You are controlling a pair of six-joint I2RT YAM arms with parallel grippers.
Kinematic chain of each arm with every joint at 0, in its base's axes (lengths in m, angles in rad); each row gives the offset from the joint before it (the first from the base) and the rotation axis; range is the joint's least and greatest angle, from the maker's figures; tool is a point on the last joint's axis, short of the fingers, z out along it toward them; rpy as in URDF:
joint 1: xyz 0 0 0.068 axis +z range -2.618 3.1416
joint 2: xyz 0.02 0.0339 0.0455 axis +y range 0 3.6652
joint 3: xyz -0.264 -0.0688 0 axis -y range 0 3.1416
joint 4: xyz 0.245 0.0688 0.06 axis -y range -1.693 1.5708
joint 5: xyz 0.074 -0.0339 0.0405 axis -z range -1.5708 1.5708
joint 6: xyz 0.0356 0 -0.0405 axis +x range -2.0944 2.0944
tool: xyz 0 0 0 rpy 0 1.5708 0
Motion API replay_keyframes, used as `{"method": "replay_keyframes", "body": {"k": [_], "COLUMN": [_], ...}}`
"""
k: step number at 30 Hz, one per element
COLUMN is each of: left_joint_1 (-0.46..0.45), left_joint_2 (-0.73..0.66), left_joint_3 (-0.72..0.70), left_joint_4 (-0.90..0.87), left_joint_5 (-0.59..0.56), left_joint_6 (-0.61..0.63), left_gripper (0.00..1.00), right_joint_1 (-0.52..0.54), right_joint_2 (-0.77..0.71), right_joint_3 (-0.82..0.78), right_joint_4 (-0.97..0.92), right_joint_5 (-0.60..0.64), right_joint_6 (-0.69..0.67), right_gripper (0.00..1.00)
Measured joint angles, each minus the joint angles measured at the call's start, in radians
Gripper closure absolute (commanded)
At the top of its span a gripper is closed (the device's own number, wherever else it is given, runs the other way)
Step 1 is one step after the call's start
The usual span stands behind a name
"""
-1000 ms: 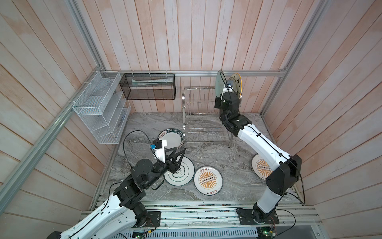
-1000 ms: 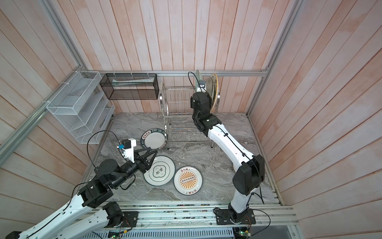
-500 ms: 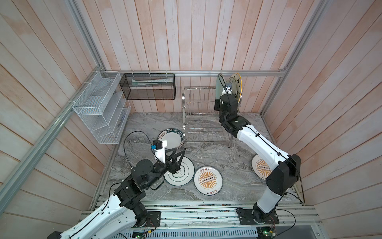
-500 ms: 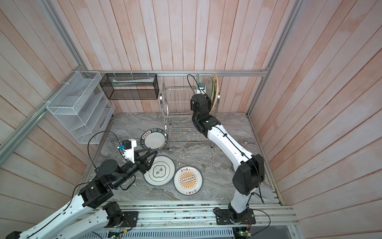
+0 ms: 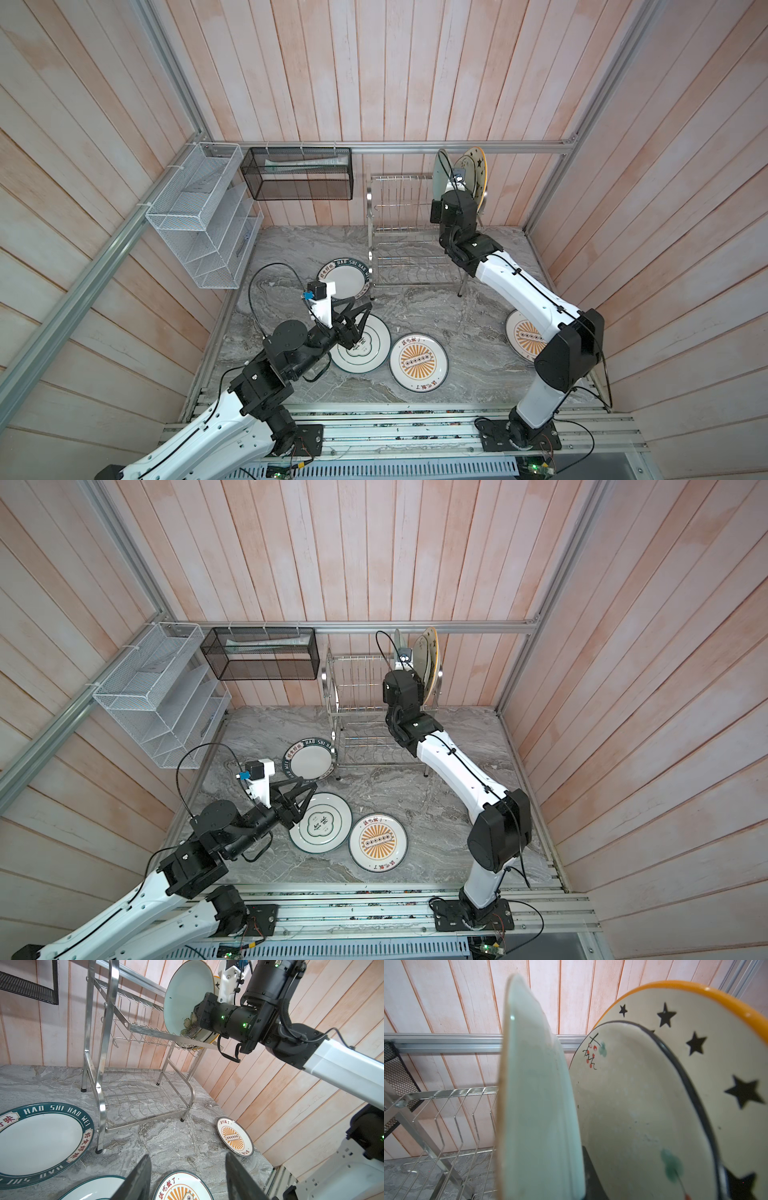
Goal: Load plates into a dish rack
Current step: Place the plate on the dish rack.
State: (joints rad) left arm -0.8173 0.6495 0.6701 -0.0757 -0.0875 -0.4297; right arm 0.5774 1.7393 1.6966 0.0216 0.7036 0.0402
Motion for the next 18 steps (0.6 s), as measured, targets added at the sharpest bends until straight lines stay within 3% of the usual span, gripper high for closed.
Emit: {"method": "replay_keyframes", "body": {"k": [18], "left_joint_1": [0.0], "left_joint_2": [0.0], "left_joint_3": [0.0], "left_joint_4": [0.0], "left_joint_5": [0.0], "left_joint_6": [0.0], "left_gripper": [0.43], "right_joint_1": [0.034], "right_joint_2": [0.013], "right_joint_3": [0.008], "right_joint_4": [-0.001], "right_joint_5": [0.081], "right_joint_6": [-0.079], "right_gripper": [1.0]}}
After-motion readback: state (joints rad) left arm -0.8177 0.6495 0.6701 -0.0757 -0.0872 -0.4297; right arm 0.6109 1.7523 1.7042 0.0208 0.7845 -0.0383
